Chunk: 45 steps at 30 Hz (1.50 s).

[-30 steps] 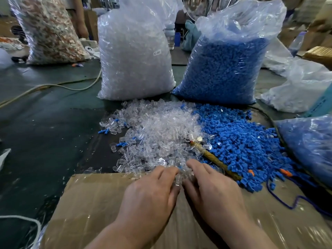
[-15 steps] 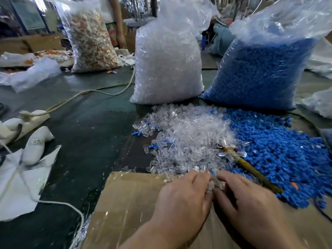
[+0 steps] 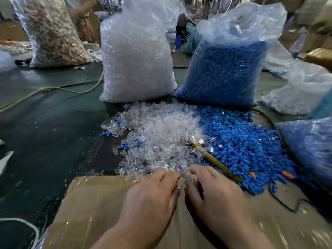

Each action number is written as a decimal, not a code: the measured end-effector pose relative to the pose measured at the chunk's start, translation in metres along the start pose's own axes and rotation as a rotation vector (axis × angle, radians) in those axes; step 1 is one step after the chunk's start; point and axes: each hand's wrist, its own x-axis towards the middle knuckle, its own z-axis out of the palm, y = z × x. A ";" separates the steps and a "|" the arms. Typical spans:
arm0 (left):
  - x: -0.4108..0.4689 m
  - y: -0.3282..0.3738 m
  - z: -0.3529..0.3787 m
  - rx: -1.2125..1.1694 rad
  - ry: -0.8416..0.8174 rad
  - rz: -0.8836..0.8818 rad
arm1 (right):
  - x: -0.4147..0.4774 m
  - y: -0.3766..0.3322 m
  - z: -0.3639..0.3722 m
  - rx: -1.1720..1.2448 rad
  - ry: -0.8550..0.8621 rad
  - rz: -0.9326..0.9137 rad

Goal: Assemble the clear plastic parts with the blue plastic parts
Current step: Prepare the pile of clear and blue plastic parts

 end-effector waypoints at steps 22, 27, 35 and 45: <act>0.001 0.003 -0.005 -0.099 0.001 -0.057 | 0.001 0.000 -0.002 -0.088 -0.090 -0.008; 0.001 0.000 -0.003 -0.117 -0.003 -0.036 | 0.003 -0.001 -0.001 -0.045 -0.096 -0.020; 0.002 0.000 -0.003 -0.093 -0.030 -0.003 | 0.006 -0.001 0.000 -0.097 -0.090 -0.037; 0.003 0.002 -0.005 -0.083 0.012 -0.092 | 0.006 -0.003 -0.003 -0.046 -0.102 -0.009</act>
